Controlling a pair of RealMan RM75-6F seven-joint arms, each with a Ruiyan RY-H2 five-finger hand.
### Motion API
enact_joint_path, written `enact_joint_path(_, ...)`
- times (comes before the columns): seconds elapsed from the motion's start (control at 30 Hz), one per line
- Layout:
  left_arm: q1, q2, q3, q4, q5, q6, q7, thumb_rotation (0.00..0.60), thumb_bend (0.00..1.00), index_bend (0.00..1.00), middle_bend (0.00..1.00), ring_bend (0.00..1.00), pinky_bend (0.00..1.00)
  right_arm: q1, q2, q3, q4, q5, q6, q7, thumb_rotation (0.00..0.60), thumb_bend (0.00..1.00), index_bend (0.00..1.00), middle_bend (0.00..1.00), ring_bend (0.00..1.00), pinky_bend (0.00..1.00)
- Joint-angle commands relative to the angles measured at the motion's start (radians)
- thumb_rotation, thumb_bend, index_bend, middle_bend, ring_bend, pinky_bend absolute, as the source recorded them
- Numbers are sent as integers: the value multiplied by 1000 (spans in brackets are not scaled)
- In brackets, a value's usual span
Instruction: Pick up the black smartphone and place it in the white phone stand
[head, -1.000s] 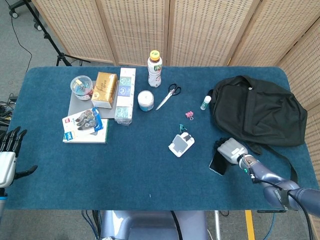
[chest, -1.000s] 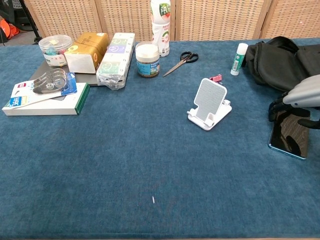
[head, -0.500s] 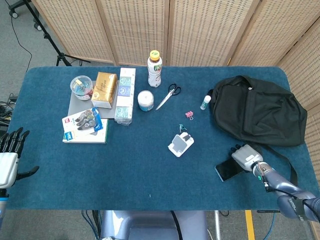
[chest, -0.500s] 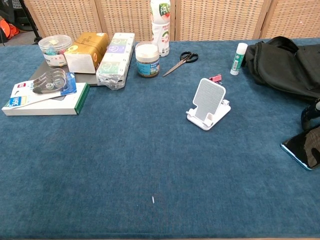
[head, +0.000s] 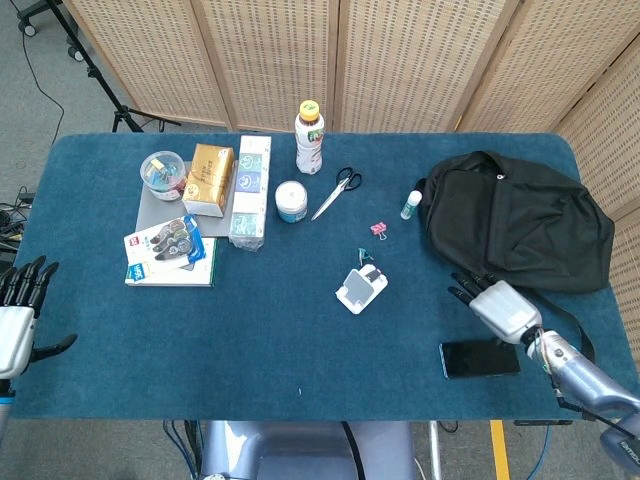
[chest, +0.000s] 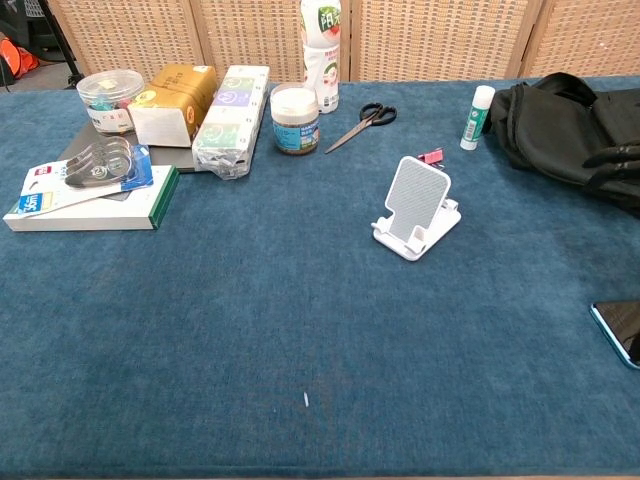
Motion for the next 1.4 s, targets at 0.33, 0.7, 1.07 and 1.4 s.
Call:
enact_joint_path(0.33, 0, -3, 5, -6, 8, 1, 12, 600, 0, 0, 0, 0, 0, -128, 35, -63, 17, -127, 89, 162, 600, 0, 77, 0, 0, 198)
enact_joint_path(0.7, -1, -8, 4, -5, 2, -3, 23, 600, 0, 0, 0, 0, 0, -175, -86, -49, 121, -196, 147, 276, 600, 0, 77, 0, 0, 198)
enact_joint_path(1.07, -2, -12, 3, -3, -7, -8, 28, 600, 0, 0, 0, 0, 0, -199, -177, -52, 270, -225, 155, 362, 600, 0, 77, 0, 0, 198)
enact_joint_path(1.4, -6, -23, 5, -5, -6, -13, 51, 600, 0, 0, 0, 0, 0, -207, -229, -58, 347, -247, 163, 418, 600, 0, 83, 3, 0, 198)
